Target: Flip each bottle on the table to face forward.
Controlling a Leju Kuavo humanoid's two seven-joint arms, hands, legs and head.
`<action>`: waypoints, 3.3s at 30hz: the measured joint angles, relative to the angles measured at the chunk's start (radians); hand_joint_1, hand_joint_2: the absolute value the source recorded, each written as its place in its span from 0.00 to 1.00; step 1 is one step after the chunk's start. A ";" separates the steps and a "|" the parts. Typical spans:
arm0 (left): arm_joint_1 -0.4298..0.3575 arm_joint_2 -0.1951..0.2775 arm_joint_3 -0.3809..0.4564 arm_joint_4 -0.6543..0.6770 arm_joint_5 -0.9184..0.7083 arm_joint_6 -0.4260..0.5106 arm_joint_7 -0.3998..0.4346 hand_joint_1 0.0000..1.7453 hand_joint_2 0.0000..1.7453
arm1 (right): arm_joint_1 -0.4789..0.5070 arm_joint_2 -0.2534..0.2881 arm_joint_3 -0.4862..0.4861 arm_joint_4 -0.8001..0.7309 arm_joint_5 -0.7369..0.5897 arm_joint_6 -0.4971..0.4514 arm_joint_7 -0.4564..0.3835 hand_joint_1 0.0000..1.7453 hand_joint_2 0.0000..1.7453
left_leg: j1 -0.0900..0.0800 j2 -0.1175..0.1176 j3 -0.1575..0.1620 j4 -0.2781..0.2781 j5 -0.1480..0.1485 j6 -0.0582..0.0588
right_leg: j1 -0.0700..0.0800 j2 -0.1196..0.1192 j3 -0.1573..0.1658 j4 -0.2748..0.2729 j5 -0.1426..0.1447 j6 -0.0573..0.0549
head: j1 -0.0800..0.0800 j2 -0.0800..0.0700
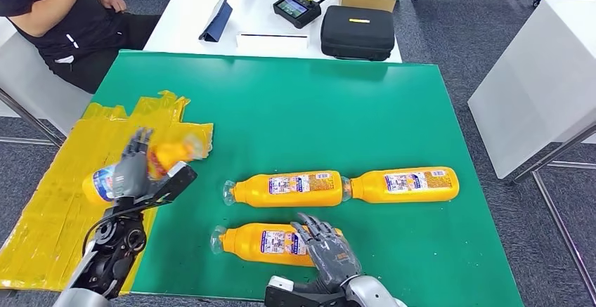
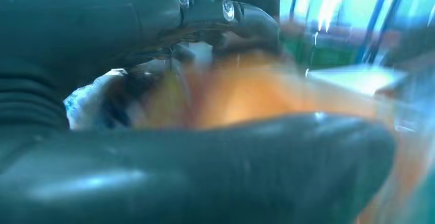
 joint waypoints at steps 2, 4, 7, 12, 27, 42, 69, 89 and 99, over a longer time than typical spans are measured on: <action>-0.004 0.000 -0.009 0.030 0.001 -0.003 0.002 0.00 0.00 | -0.004 -0.004 0.000 0.006 -0.004 0.003 0.001 0.00 0.00 | 0.000 0.002 -0.001 0.000 0.000 0.000 | 0.000 0.001 -0.002 0.000 0.001 0.000 | 0.000 0.000; -0.008 -0.001 -0.013 0.051 0.001 -0.003 0.002 0.00 0.00 | -0.007 -0.008 0.000 0.011 -0.006 0.003 0.001 0.00 0.00 | 0.000 0.002 -0.001 0.000 0.000 0.000 | 0.000 0.002 -0.003 0.000 0.001 0.001 | 0.000 0.000; -0.014 -0.001 -0.016 0.074 0.002 -0.007 0.002 0.00 0.00 | -0.010 -0.011 0.001 0.017 -0.009 0.005 0.001 0.00 0.00 | 0.000 0.002 -0.002 0.000 0.000 0.000 | 0.000 0.001 -0.003 0.000 0.001 0.001 | 0.000 0.000; -0.041 0.000 -0.033 0.133 -0.010 -0.016 0.004 0.00 0.00 | -0.020 -0.018 0.001 0.026 -0.029 0.015 -0.006 0.00 0.00 | 0.000 0.001 -0.002 0.000 0.000 0.000 | 0.000 0.001 -0.003 0.000 0.001 0.001 | 0.000 0.000; -0.067 0.000 0.012 0.182 0.330 -0.014 -0.212 0.00 0.00 | -0.080 -0.026 0.034 0.124 0.001 0.043 0.011 0.00 1.00 | 0.000 0.001 0.000 0.000 0.001 -0.001 | 0.000 0.001 -0.001 0.000 0.001 0.001 | 0.000 0.000; -0.004 -0.009 -0.026 -0.018 0.602 -0.062 -0.257 0.00 0.00 | -0.210 0.053 0.132 0.397 0.150 0.018 0.056 0.83 1.00 | 0.006 0.015 0.017 -0.001 -0.005 -0.007 | 0.006 0.014 -0.002 -0.001 0.001 -0.004 | 0.000 0.000; 0.073 -0.009 0.032 -0.217 1.036 -0.370 -0.228 0.00 0.50 | -0.155 0.120 -0.060 0.321 -0.285 0.090 -0.115 1.00 1.00 | 0.009 0.017 0.016 0.000 -0.003 -0.008 | 0.009 0.018 0.009 0.000 0.004 -0.007 | 0.000 0.000; 0.186 0.024 -0.106 -0.394 1.606 -0.656 -0.209 0.00 1.00 | -0.146 -0.026 -0.222 0.121 -0.987 -0.010 -0.356 1.00 1.00 | 0.005 0.005 -0.002 0.000 0.001 -0.003 | 0.006 0.005 -0.004 0.000 0.004 -0.006 | 0.000 0.000; 0.198 0.032 -0.119 -0.417 1.618 -0.655 -0.210 0.00 1.00 | -0.146 -0.024 -0.226 0.119 -0.974 -0.021 -0.360 1.00 1.00 | 0.005 0.004 -0.002 0.000 0.001 -0.003 | 0.006 0.005 -0.004 0.000 0.004 -0.006 | 0.000 0.000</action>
